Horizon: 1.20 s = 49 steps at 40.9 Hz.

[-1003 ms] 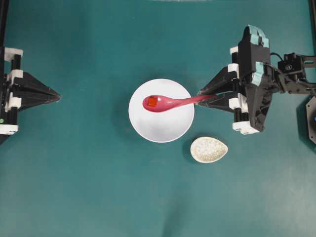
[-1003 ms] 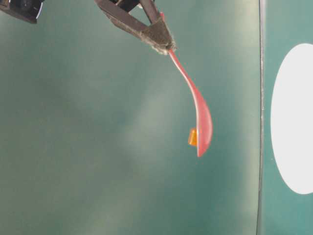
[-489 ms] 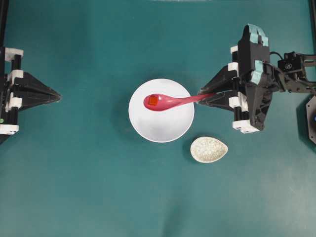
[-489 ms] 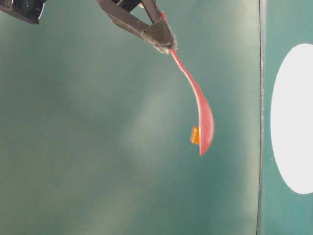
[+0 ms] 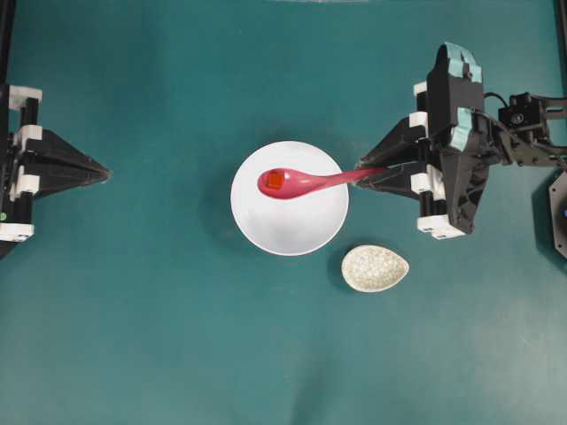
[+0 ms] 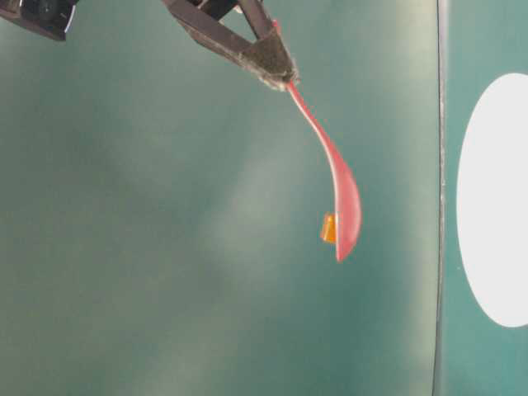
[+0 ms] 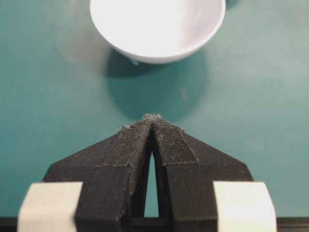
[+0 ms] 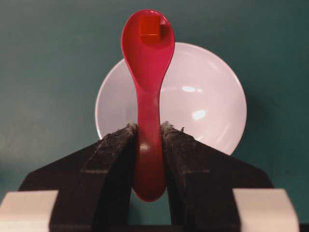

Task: Grip the spoon and scoop the red block from the bowl with right arm.
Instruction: 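Hold the loaded spoon steady above the white bowl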

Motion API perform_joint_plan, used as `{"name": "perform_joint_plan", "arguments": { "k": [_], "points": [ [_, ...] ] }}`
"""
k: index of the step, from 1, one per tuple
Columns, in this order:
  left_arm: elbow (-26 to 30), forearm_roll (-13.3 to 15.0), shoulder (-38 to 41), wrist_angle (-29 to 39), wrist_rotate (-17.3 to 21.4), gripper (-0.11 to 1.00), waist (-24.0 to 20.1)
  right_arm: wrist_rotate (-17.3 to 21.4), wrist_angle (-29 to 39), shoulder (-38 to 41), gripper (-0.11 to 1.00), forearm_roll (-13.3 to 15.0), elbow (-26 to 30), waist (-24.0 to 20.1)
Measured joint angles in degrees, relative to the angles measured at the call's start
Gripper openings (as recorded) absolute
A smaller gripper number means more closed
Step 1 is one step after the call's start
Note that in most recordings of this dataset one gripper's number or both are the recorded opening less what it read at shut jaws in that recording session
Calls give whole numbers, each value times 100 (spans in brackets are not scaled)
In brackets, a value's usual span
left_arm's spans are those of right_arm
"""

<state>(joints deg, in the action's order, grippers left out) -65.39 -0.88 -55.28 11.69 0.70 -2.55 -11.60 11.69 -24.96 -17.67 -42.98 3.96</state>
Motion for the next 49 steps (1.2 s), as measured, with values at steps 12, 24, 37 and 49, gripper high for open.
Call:
{"name": "perform_joint_plan", "arguments": {
  "k": [12, 24, 37, 49],
  "points": [
    [0, 0, 0, 53, 0, -1, 0, 0, -9, 0, 25, 0, 0, 0],
    [0, 0, 9, 88, 9, -1, 0, 9, 0, 0, 25, 0, 0, 0],
    [0, 0, 9, 97, 9, -1, 9, 9, 0, 0, 25, 0, 0, 0],
    [0, 0, 9, 97, 9, -1, 0, 9, -9, 0, 25, 9, 0, 9]
  ]
}}
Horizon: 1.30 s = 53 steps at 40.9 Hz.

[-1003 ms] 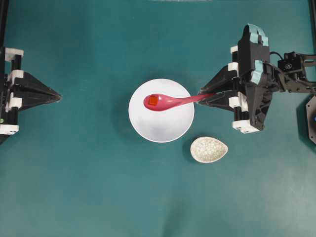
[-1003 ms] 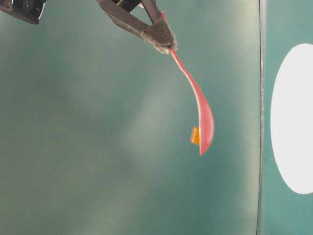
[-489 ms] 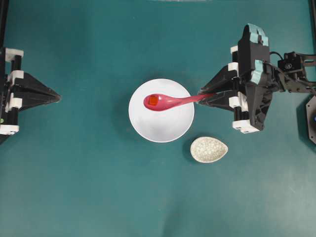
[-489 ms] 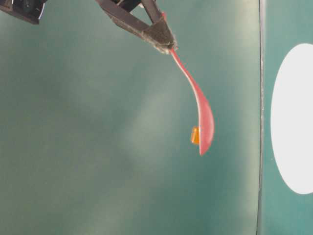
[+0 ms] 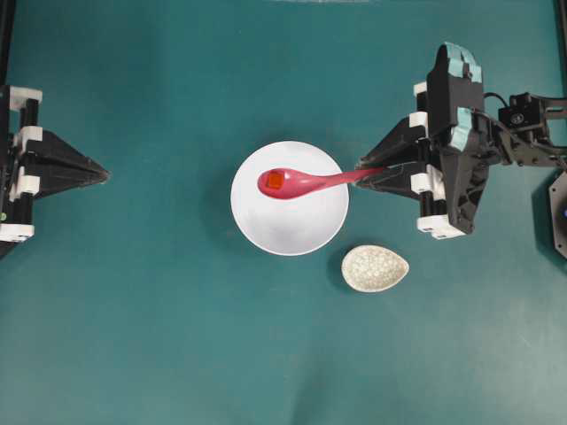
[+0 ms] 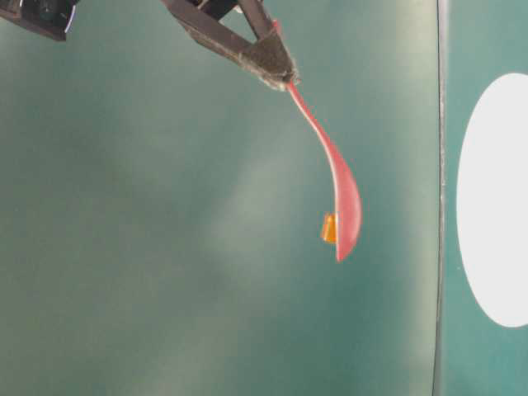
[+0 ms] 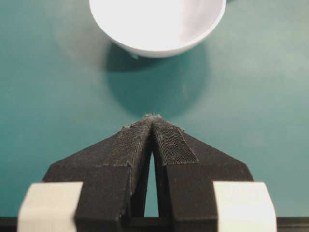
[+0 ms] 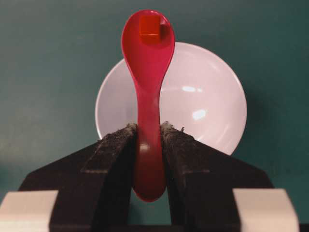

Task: Grip the spoon and scoop the red block from the bowl with right arm.
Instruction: 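Hold the loaded spoon steady above the white bowl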

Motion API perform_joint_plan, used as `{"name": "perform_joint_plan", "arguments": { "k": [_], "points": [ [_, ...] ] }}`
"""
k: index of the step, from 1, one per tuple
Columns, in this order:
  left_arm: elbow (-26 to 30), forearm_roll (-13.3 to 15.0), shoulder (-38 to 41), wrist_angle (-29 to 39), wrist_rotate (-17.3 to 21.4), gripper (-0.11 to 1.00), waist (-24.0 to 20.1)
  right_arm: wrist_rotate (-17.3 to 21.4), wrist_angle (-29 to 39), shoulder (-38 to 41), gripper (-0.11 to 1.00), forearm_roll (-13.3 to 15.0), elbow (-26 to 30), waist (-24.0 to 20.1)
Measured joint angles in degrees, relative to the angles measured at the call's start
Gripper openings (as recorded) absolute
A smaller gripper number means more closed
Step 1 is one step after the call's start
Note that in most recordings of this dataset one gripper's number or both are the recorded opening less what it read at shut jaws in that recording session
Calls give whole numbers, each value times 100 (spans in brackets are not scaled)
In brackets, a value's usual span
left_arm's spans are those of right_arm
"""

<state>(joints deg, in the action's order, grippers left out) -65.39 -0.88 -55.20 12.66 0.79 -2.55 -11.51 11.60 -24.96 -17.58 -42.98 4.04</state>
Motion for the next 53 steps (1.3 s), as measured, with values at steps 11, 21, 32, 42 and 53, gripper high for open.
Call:
{"name": "perform_joint_plan", "arguments": {
  "k": [11, 21, 32, 42, 53],
  "points": [
    [0, 0, 0, 0, 0, -1, 0, 0, 0, 0, 25, -9, 0, -9],
    [0, 0, 0, 0, 0, -1, 0, 0, 9, -70, 25, 0, 53, -9],
    [0, 0, 0, 0, 0, -1, 9, 0, 0, -114, 25, -9, 53, 70],
    [0, 0, 18, 0, 0, -1, 0, 0, 0, -114, 25, 0, 53, 70],
    [0, 0, 26, -9, -9, -1, 9, 0, 0, -114, 25, -9, 62, 70]
  ]
}}
